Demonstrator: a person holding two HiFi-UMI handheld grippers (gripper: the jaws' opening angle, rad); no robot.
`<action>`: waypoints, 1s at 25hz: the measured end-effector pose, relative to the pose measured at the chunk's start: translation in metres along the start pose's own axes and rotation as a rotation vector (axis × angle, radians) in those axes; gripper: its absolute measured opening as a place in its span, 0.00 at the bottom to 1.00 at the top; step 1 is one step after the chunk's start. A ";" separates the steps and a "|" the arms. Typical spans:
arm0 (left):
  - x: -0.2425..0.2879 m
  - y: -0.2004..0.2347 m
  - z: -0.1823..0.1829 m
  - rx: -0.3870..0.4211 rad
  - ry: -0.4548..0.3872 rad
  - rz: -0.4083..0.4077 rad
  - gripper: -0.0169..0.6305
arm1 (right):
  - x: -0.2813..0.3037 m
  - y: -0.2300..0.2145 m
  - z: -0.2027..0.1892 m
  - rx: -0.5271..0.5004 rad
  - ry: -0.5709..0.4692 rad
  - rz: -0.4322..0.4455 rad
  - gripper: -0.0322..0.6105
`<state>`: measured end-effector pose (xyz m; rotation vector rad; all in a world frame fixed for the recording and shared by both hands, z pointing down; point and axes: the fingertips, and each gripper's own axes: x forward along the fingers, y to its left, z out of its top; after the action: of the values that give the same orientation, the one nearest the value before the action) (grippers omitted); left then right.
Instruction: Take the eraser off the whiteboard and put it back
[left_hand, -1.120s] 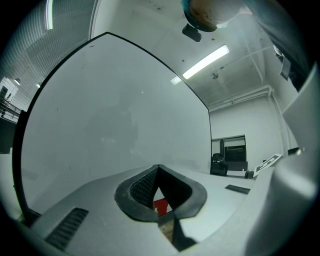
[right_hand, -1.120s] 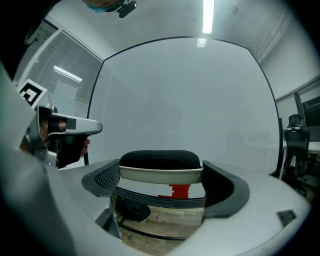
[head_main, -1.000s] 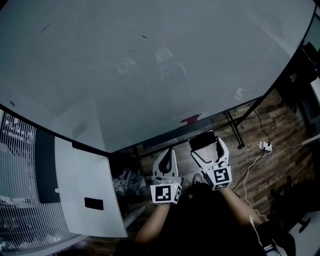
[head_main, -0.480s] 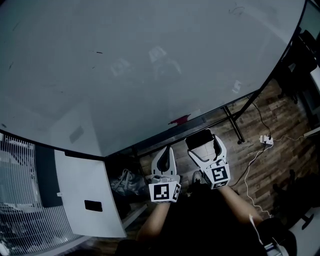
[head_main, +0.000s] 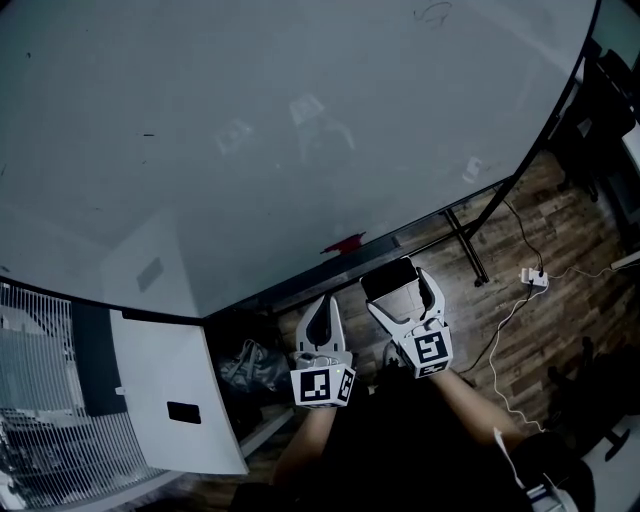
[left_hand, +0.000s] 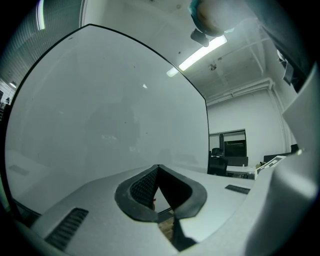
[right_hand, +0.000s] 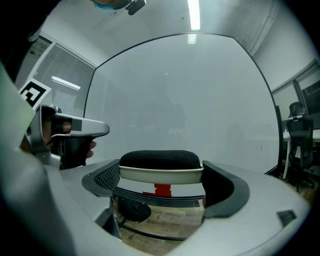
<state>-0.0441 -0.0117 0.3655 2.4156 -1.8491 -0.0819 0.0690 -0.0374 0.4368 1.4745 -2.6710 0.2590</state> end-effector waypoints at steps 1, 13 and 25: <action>0.000 -0.002 0.000 0.001 -0.003 0.004 0.03 | 0.000 -0.003 -0.001 0.001 0.001 0.003 0.86; 0.016 -0.016 -0.008 0.020 0.004 -0.002 0.03 | 0.007 -0.019 -0.013 0.013 0.026 0.007 0.86; 0.048 -0.002 -0.043 0.010 0.065 -0.030 0.03 | 0.041 -0.046 -0.048 0.023 0.088 -0.019 0.86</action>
<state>-0.0249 -0.0557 0.4088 2.4225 -1.7911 0.0031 0.0852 -0.0863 0.4947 1.4584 -2.5925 0.3461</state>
